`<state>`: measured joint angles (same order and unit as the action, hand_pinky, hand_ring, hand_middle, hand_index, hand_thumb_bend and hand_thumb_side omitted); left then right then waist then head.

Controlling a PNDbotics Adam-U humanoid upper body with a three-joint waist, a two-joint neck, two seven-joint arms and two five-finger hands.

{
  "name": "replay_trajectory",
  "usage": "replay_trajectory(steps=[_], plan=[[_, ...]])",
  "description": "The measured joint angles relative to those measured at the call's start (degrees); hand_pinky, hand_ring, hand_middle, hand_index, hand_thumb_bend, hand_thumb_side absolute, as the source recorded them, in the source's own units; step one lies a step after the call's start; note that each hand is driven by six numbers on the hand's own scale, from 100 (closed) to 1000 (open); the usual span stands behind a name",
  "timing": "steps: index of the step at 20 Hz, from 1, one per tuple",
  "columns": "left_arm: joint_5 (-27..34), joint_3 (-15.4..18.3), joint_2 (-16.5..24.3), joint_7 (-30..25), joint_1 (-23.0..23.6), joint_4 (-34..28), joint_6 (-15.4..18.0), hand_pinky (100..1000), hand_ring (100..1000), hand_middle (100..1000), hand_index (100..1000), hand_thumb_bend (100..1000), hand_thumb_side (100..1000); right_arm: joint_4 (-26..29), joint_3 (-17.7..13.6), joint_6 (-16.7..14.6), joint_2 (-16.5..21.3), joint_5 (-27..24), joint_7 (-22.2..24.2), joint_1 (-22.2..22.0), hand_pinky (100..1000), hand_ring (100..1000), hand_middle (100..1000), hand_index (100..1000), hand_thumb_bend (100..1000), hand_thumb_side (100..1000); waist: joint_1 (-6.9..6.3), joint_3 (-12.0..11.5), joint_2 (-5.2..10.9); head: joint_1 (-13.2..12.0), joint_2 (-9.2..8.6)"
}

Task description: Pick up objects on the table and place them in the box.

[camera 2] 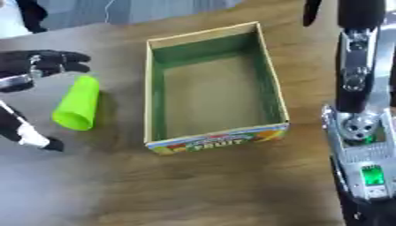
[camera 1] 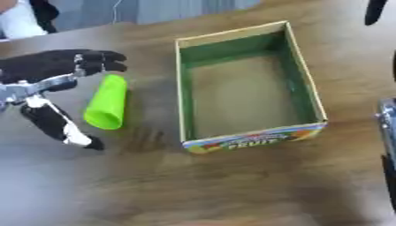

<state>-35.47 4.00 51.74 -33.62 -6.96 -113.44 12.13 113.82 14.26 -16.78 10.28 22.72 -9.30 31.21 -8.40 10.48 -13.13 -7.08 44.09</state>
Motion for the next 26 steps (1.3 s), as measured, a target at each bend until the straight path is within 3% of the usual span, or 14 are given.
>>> replay_trajectory(steps=[8,11,18,26], plan=[[-4.21,0.56,1.19,-0.72,-1.12,1.22,-1.78,1000,997,1000,1000,1000,383,0.0,0.03,0.12,0.0,-0.05,0.35,-0.47,202,724,699,878,347,1000,-0.17,-0.03,0.38,0.04,0.0],[-4.3,0.56,1.19,0.77,-1.57,2.03,-1.65,977,953,981,1000,1000,335,0.0,0.03,0.11,0.0,-0.05,0.37,-0.47,202,724,699,878,348,1000,-0.15,-0.03,0.39,0.07,0.0],[-6.52,0.48,1.03,7.75,-2.18,3.77,-1.09,967,946,976,1000,1000,265,0.0,0.02,0.0,-0.01,-0.11,0.49,-0.47,202,724,699,878,352,1000,0.02,0.23,0.63,0.08,0.0],[-8.64,-0.59,0.5,8.49,-2.56,5.89,-0.95,976,951,980,1000,1000,223,0.0,0.0,-0.09,-0.03,-0.28,0.58,-0.47,201,724,700,878,355,1000,0.09,0.41,0.63,0.08,0.0]])
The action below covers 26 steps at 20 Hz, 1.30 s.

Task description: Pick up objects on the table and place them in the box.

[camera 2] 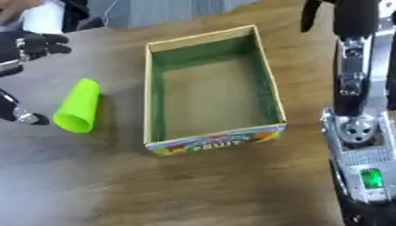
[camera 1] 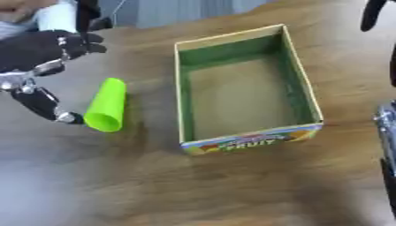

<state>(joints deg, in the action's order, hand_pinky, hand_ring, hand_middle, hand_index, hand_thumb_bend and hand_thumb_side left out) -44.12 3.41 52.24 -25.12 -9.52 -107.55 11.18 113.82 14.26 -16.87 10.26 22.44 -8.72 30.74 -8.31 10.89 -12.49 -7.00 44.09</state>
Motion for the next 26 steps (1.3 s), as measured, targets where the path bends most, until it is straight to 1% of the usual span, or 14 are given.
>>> replay_trajectory(steps=[9,12,23,26], plan=[[-0.23,-1.56,-0.86,-2.43,-0.32,1.91,0.2,981,956,990,1000,1000,260,0.0,-0.01,-0.03,0.0,-0.01,0.03,0.0,200,725,700,881,362,1000,-0.31,0.62,-0.32,0.0,0.0],[-0.07,-1.99,-1.38,-3.3,-0.63,2.81,0.27,985,962,997,1000,1000,258,0.0,-0.01,-0.05,0.0,-0.09,0.04,0.0,200,725,701,881,361,1000,-0.43,0.84,-0.36,0.0,0.0],[2.76,-3.21,-2.38,-7.27,-2.39,8.31,0.33,971,952,1000,1000,1000,269,0.0,0.0,-0.27,0.0,-0.25,0.26,0.02,199,725,700,881,380,1000,-0.72,1.38,-0.63,0.02,0.01],[3.16,-3.49,-2.42,-7.71,-2.68,9.32,0.44,977,964,1000,1000,1000,275,0.0,0.0,-0.27,0.0,-0.25,0.27,0.03,200,725,700,880,379,1000,-0.72,1.52,-0.64,0.02,0.01]])
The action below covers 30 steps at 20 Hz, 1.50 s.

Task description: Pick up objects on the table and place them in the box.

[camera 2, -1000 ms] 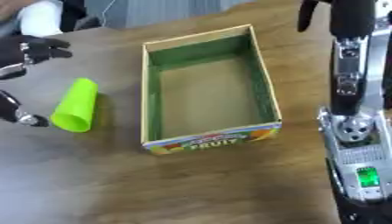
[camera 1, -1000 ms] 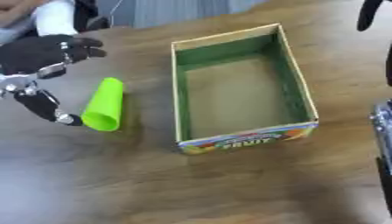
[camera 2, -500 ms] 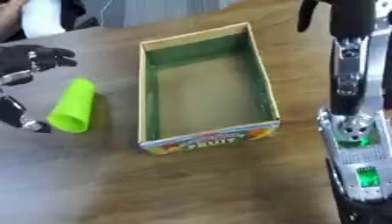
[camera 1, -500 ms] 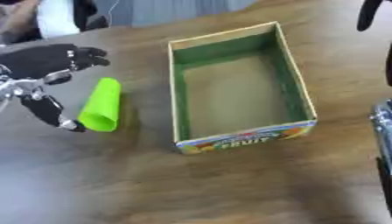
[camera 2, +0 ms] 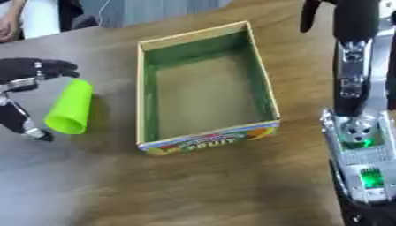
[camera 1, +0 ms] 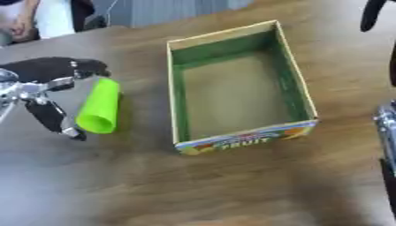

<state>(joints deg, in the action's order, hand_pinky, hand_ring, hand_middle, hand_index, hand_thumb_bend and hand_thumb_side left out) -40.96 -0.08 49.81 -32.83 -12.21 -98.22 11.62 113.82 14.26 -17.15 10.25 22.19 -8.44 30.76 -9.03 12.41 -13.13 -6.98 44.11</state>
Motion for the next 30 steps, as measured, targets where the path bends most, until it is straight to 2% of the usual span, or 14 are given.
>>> replay_trajectory(steps=[16,20,30], plan=[[1.45,-0.6,-0.07,-0.37,-1.88,7.42,1.34,989,969,1000,1000,958,321,0.0,0.01,-0.24,0.0,-0.08,0.24,0.14,196,726,699,880,377,1000,0.01,0.91,-0.4,0.0,0.0],[1.38,-0.75,-0.08,0.02,-2.84,8.28,2.21,1000,975,1000,1000,1000,333,0.0,0.01,-0.26,0.01,-0.38,0.27,0.26,196,726,699,880,378,1000,0.03,1.08,-0.41,0.28,0.0],[0.77,-2.1,0.0,-3.03,-5.26,13.06,4.44,1000,1000,1000,1000,1000,330,0.0,0.17,-0.31,0.01,-1.17,0.82,0.26,195,727,699,877,380,1000,-0.01,1.51,-0.41,0.43,0.0]])
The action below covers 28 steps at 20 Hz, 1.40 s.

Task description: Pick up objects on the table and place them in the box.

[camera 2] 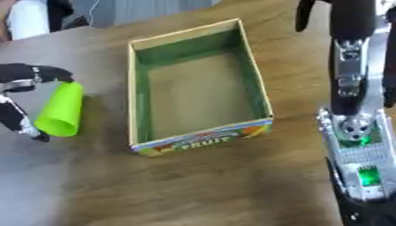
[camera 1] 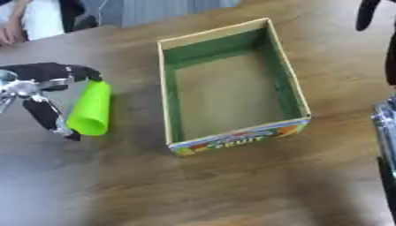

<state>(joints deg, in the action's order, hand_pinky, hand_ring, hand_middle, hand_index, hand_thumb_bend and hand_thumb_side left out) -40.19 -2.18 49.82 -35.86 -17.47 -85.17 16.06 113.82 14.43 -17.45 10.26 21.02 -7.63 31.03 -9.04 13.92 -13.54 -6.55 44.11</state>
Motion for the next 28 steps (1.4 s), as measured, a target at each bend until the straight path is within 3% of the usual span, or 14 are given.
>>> replay_trajectory(steps=[3,4,5,6,7,9,16,19,21,23,24,28], plan=[[-0.14,-0.4,-0.03,-0.8,-0.23,1.18,0.33,1000,983,1000,1000,1000,315,0.0,0.0,-0.17,0.0,-0.35,0.18,0.01,194,727,699,876,381,1000,-0.03,0.11,-0.01,0.0,0.0],[-0.16,-0.51,-0.04,-0.89,-0.25,1.49,0.42,966,941,999,1000,992,298,0.0,0.0,-0.17,0.0,-0.41,0.21,0.01,194,727,699,876,381,1000,-0.03,0.13,-0.02,0.0,0.0],[-0.22,-0.61,-0.09,-0.86,-0.25,1.71,0.48,866,852,945,1000,933,261,0.0,0.0,-0.15,0.0,-0.45,0.25,0.03,194,727,699,876,382,1000,-0.03,0.16,-0.04,0.0,0.0],[-0.39,-0.7,-0.25,-0.64,-0.25,1.78,0.51,866,852,945,1000,933,261,0.0,0.0,-0.13,0.0,-0.52,0.28,0.04,194,727,699,876,382,1000,-0.04,0.21,-0.09,0.0,0.0],[-0.63,-0.72,-0.57,-0.22,-0.25,1.81,0.56,800,811,909,1000,931,274,0.0,0.0,-0.12,0.0,-0.6,0.29,0.05,194,728,699,876,381,1000,-0.04,0.26,-0.17,0.0,0.0],[-1.29,-0.99,-1.05,0.72,-0.24,1.82,0.55,800,821,906,1000,952,319,0.0,0.0,-0.13,0.0,-0.75,0.29,0.11,194,728,699,875,381,1000,-0.04,0.34,-0.31,0.0,0.0],[-2.27,-1.49,-1.67,2.03,-0.33,1.7,0.45,776,801,872,963,853,364,0.0,0.0,-0.13,0.0,-0.88,0.3,0.26,194,728,700,875,382,1000,-0.03,0.41,-0.32,0.01,0.0],[-2.3,-1.56,-2.12,3.1,-0.65,1.6,0.36,636,666,726,835,784,323,0.0,0.0,-0.13,0.0,-0.89,0.3,0.26,193,729,700,875,382,1000,-0.03,0.41,-0.32,0.01,0.0],[-2.49,-1.58,-2.54,5.0,-0.65,1.29,0.18,461,534,572,690,732,265,0.0,0.0,-0.11,0.0,-0.89,0.32,0.26,193,729,699,875,383,1000,-0.01,0.4,-0.32,0.01,0.0],[-2.98,-1.49,-2.78,8.14,-0.64,0.65,-0.3,189,389,394,492,512,100,0.0,0.0,-0.09,0.0,-0.89,0.34,0.26,192,729,699,875,383,1000,0.0,0.36,-0.32,0.03,0.0],[-3.33,-1.39,-2.9,10.24,-0.63,0.3,-0.72,100,284,291,379,366,100,0.0,0.0,-0.04,0.0,-0.89,0.39,0.26,192,729,700,875,383,1000,0.0,0.28,-0.32,0.04,0.0],[-4.61,-1.4,-3.06,18.52,-0.05,-0.7,-2.44,100,228,262,352,260,100,0.0,0.0,0.02,0.0,-0.89,0.45,0.26,192,729,700,874,382,1000,0.0,0.11,-0.32,0.07,0.0]])
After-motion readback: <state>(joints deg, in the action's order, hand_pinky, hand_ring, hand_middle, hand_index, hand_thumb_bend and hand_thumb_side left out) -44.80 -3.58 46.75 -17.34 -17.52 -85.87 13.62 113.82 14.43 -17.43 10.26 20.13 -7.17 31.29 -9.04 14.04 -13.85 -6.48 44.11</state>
